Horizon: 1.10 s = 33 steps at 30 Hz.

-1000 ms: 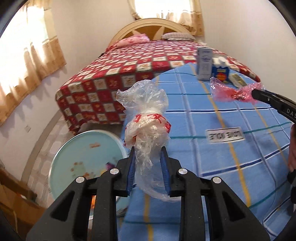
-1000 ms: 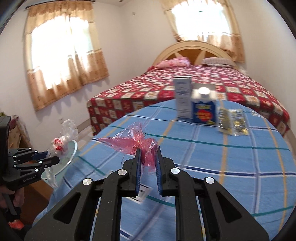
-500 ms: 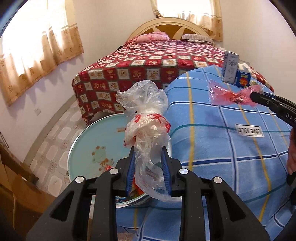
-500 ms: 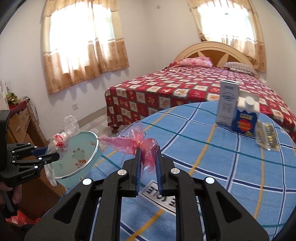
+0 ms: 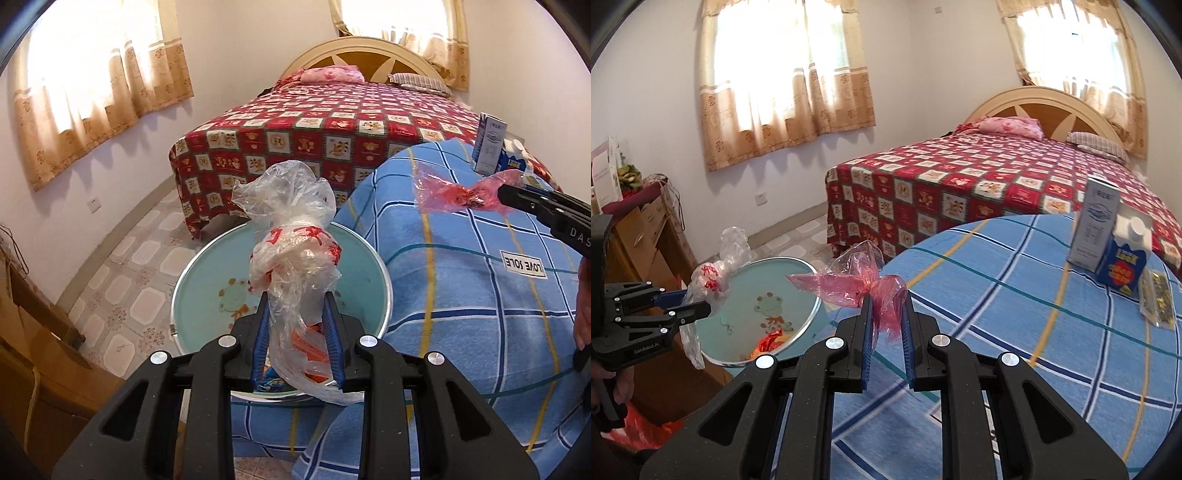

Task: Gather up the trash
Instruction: 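Carry the clear bag and pink bag over the light-blue bin with both grippers, then hold the clear bag and pink bag above the bin with both grippers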

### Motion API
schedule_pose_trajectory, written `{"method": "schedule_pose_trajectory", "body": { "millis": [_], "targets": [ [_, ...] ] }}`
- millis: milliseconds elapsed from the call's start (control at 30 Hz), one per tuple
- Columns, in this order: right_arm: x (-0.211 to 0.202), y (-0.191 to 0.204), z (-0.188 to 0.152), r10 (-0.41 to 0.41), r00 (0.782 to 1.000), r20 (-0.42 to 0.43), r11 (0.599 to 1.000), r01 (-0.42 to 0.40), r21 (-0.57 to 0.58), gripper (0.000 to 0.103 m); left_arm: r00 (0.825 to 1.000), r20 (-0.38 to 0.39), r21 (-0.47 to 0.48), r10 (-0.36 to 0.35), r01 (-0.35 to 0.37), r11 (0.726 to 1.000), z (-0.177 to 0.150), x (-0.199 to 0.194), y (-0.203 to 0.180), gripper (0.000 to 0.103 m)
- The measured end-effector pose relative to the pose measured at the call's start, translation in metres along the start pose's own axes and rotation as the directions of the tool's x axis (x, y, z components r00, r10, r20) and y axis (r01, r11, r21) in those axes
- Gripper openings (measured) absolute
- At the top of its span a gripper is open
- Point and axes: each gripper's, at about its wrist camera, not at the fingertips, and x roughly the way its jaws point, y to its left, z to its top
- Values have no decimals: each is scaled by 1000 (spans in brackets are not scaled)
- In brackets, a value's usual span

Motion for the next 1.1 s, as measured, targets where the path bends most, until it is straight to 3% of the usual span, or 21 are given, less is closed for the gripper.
{"method": "schedule_pose_trajectory", "body": {
  "millis": [1100],
  "targets": [
    [34, 35, 7, 49, 998, -44, 995, -52, -81, 15, 999, -7, -39, 48, -49, 998, -6, -3, 29, 28]
  ]
}}
